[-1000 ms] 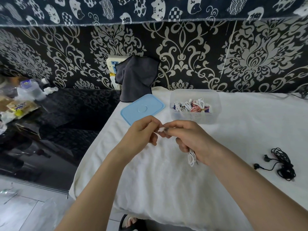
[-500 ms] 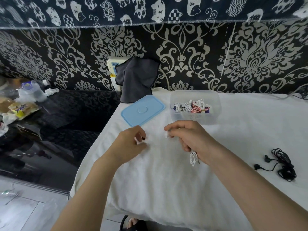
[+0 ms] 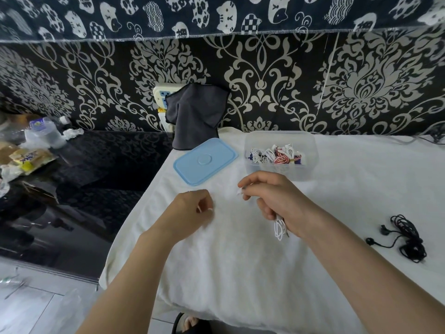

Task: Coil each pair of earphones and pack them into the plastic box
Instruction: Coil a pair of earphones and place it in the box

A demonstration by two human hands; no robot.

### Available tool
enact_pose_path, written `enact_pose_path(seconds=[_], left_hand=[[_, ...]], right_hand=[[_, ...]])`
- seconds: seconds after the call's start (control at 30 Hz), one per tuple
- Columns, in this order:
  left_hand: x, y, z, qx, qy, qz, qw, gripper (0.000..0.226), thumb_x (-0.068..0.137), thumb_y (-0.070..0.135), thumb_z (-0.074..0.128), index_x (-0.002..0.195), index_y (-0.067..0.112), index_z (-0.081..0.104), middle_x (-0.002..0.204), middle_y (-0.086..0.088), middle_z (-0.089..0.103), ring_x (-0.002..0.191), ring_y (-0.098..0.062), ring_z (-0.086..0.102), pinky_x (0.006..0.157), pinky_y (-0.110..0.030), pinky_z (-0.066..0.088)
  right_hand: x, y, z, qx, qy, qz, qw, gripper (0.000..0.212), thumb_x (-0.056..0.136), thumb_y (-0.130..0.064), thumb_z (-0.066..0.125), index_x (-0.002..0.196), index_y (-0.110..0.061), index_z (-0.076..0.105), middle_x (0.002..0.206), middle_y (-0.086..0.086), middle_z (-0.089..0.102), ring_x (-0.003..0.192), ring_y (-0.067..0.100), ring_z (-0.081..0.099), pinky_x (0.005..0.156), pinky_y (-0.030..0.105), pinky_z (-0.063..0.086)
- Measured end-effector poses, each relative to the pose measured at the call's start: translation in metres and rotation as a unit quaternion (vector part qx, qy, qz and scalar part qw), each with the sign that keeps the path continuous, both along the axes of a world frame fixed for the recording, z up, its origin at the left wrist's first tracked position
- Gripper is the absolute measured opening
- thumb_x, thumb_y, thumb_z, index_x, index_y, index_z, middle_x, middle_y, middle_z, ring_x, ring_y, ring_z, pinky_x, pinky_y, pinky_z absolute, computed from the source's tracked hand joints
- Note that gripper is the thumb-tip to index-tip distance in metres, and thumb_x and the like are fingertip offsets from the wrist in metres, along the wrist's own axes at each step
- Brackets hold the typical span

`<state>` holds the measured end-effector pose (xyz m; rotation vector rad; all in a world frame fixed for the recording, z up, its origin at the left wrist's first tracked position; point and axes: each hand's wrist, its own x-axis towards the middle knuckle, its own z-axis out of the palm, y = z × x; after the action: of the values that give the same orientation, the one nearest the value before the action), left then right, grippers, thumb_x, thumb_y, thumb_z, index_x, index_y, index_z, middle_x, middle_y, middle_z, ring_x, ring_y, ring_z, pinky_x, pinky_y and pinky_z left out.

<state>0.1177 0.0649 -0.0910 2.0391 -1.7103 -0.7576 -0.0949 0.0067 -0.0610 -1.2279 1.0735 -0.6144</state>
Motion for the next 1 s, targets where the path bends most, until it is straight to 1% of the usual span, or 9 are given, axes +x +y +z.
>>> enact_pose_path(seconds=[0.07, 0.13, 0.2, 0.27, 0.4, 0.47, 0.6, 0.67, 1.0], left_hand=[[-0.008, -0.003, 0.007, -0.034, 0.046, 0.009, 0.998, 0.013, 0.088, 0.013, 0.069, 0.082, 0.022, 0.064, 0.085, 0.004, 0.067, 0.067, -0.010, 0.060, 0.061, -0.024, 0.051], [-0.018, -0.006, 0.015, -0.049, 0.126, 0.007, 0.991, 0.012, 0.090, 0.013, 0.071, 0.086, 0.022, 0.065, 0.087, 0.002, 0.069, 0.067, -0.014, 0.063, 0.065, -0.033, 0.055], [-0.029, -0.007, 0.021, -0.051, 0.201, -0.003, 0.978, 0.010, 0.091, 0.010, 0.072, 0.091, 0.016, 0.064, 0.083, -0.004, 0.069, 0.064, -0.015, 0.061, 0.064, -0.030, 0.053], [-0.036, -0.007, 0.025, -0.058, 0.234, -0.013, 0.971, 0.011, 0.091, 0.008, 0.072, 0.093, 0.011, 0.061, 0.075, -0.002, 0.067, 0.062, -0.015, 0.059, 0.062, -0.025, 0.052], [-0.039, -0.007, 0.027, -0.065, 0.244, -0.015, 0.968, 0.011, 0.091, 0.012, 0.073, 0.092, 0.011, 0.062, 0.075, 0.004, 0.067, 0.063, -0.016, 0.058, 0.065, -0.028, 0.052], [-0.038, -0.007, 0.028, -0.065, 0.243, -0.015, 0.968, 0.010, 0.091, 0.014, 0.074, 0.092, 0.013, 0.064, 0.079, 0.001, 0.070, 0.065, -0.017, 0.060, 0.068, -0.033, 0.053], [-0.036, -0.006, 0.029, -0.065, 0.246, -0.016, 0.967, 0.011, 0.089, 0.011, 0.076, 0.093, 0.015, 0.066, 0.090, -0.007, 0.073, 0.067, -0.015, 0.060, 0.071, -0.034, 0.054], [-0.035, -0.006, 0.029, -0.071, 0.244, -0.018, 0.967, 0.012, 0.089, 0.008, 0.075, 0.093, 0.015, 0.066, 0.089, -0.006, 0.075, 0.067, -0.014, 0.061, 0.072, -0.036, 0.054], [-0.038, 0.000, 0.037, -0.106, 0.200, -0.050, 0.973, 0.014, 0.090, 0.010, 0.074, 0.094, 0.023, 0.073, 0.090, 0.001, 0.076, 0.072, -0.010, 0.061, 0.073, -0.033, 0.051]], right_hand=[[-0.002, 0.000, 0.002, -0.006, 0.000, -0.002, 1.000, 0.014, 0.088, -0.007, 0.062, 0.097, -0.012, 0.073, 0.082, 0.005, 0.073, 0.042, 0.015, 0.036, 0.039, 0.020, 0.029], [-0.002, 0.000, 0.004, -0.015, 0.005, -0.002, 1.000, 0.013, 0.088, -0.006, 0.062, 0.096, -0.011, 0.072, 0.084, 0.006, 0.076, 0.042, 0.015, 0.036, 0.039, 0.020, 0.030], [-0.002, 0.000, 0.004, -0.022, 0.013, -0.001, 1.000, 0.012, 0.087, -0.006, 0.063, 0.095, -0.011, 0.071, 0.083, 0.007, 0.077, 0.042, 0.016, 0.037, 0.039, 0.020, 0.030], [-0.003, 0.001, 0.004, -0.027, 0.020, 0.000, 0.999, 0.011, 0.086, -0.007, 0.064, 0.094, -0.011, 0.070, 0.083, 0.008, 0.077, 0.042, 0.017, 0.037, 0.039, 0.020, 0.029], [-0.005, 0.000, 0.005, -0.032, 0.019, -0.004, 0.999, 0.010, 0.087, -0.007, 0.064, 0.094, -0.011, 0.070, 0.082, 0.007, 0.077, 0.040, 0.016, 0.036, 0.039, 0.020, 0.029], [-0.006, 0.000, 0.005, -0.037, 0.023, -0.004, 0.999, 0.009, 0.088, -0.008, 0.064, 0.093, -0.011, 0.070, 0.082, 0.006, 0.077, 0.039, 0.015, 0.036, 0.039, 0.020, 0.030], [-0.005, 0.001, 0.006, -0.045, 0.014, 0.000, 0.999, 0.007, 0.088, -0.008, 0.064, 0.093, -0.009, 0.069, 0.081, 0.007, 0.077, 0.038, 0.015, 0.035, 0.039, 0.018, 0.029], [-0.004, 0.003, 0.006, -0.045, 0.010, 0.003, 0.999, 0.007, 0.088, -0.008, 0.065, 0.093, -0.008, 0.069, 0.083, 0.009, 0.077, 0.039, 0.015, 0.035, 0.039, 0.019, 0.028], [-0.010, 0.007, 0.010, -0.018, -0.013, -0.008, 1.000, 0.009, 0.087, -0.008, 0.066, 0.095, -0.005, 0.072, 0.078, 0.006, 0.073, 0.040, 0.012, 0.035, 0.039, 0.019, 0.028]])
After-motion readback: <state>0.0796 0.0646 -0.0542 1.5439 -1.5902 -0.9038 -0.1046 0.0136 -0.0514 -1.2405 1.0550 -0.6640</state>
